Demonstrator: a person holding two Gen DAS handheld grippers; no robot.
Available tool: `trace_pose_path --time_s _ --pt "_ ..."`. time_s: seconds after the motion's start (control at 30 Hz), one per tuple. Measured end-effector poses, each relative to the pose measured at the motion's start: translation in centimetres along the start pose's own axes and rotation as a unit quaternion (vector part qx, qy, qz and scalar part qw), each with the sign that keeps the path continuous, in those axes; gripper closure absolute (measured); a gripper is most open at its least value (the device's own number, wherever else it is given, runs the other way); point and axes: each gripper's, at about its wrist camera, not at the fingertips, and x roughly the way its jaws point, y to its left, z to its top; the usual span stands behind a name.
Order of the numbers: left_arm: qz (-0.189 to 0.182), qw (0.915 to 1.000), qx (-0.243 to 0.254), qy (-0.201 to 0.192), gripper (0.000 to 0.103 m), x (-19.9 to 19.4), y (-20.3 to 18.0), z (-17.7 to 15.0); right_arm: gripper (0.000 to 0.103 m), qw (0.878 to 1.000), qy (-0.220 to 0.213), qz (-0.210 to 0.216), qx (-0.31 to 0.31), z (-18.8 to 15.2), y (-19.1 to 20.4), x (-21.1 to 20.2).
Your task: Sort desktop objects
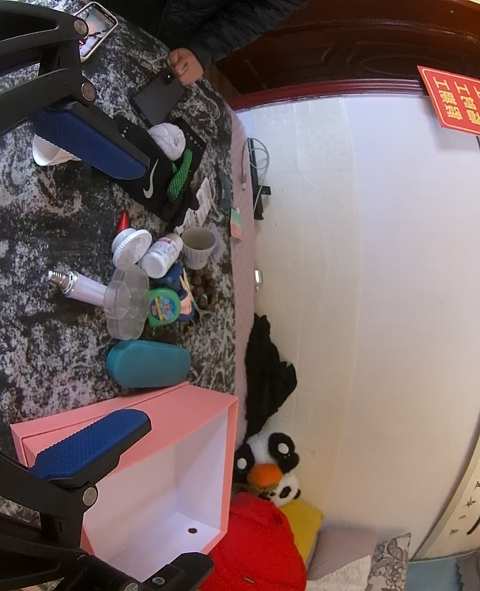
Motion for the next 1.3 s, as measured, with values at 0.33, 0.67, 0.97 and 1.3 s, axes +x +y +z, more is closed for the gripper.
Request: trace_pose_path --time_s 0.33,0.67,0.97,1.3 --pt "-0.085 0.9941 0.06 -0.029 0.0 -2.0 -5.3 -0.7 0.0 0.992 -0.063 -0.066 0.083 0.6 -5.8 -3.5" --pt "-0.104 0.9927 0.06 -0.015 0.0 -1.9 -6.6 -0.5 0.0 0.993 -0.051 -0.066 0.08 0.6 -6.9 -3.2" --pt "-0.08 0.9959 0.041 -0.006 0.0 -1.1 -4.3 -0.2 0.0 0.996 -0.04 -0.043 0.06 0.5 -3.8 -2.4" --pt "-0.055 0.9979 0.034 0.004 0.0 0.2 -1.1 -0.9 0.0 0.998 -0.034 -0.011 0.046 0.4 -0.1 -1.3"
